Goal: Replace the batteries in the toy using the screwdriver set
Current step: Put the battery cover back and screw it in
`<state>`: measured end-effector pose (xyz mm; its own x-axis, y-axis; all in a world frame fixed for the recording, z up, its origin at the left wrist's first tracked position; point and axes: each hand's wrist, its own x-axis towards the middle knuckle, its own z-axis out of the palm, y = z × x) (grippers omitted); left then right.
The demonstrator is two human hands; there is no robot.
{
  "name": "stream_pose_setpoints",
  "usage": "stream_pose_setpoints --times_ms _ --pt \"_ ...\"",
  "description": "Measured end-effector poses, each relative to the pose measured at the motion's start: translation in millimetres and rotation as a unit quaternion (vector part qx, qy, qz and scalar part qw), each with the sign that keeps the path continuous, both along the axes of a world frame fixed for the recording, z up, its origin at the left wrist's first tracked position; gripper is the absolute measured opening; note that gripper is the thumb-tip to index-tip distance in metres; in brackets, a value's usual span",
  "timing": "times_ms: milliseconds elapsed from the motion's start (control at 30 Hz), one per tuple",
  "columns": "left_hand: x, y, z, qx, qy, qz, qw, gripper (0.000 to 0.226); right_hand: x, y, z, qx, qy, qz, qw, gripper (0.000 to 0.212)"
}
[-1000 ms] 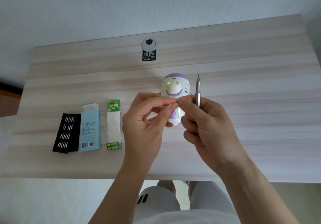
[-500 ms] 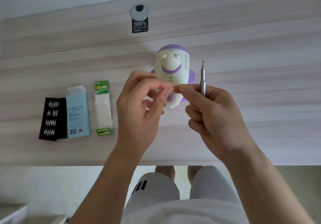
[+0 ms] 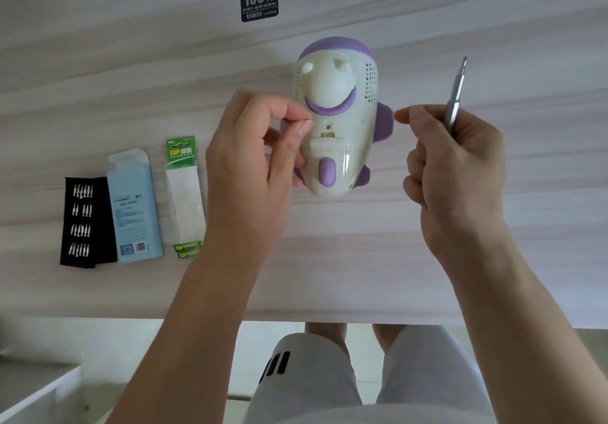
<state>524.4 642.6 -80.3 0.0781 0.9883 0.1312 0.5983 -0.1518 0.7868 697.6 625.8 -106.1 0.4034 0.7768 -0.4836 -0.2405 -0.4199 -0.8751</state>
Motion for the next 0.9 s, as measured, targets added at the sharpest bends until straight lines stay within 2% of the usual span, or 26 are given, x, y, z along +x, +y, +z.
stream_pose_setpoints --times_ms 433,600,900 --pt "0.6 7.0 5.7 0.033 0.084 -0.047 0.995 0.010 -7.5 7.3 0.7 -0.005 0.065 -0.012 0.998 0.029" --pt "2.1 10.5 10.4 0.061 0.119 -0.072 0.988 0.013 -8.4 7.7 3.9 -0.004 0.064 0.002 0.998 0.029" --pt "2.7 10.3 14.0 0.058 0.142 -0.087 0.984 0.014 -9.4 8.6 2.6 0.005 0.055 0.023 0.998 0.029"
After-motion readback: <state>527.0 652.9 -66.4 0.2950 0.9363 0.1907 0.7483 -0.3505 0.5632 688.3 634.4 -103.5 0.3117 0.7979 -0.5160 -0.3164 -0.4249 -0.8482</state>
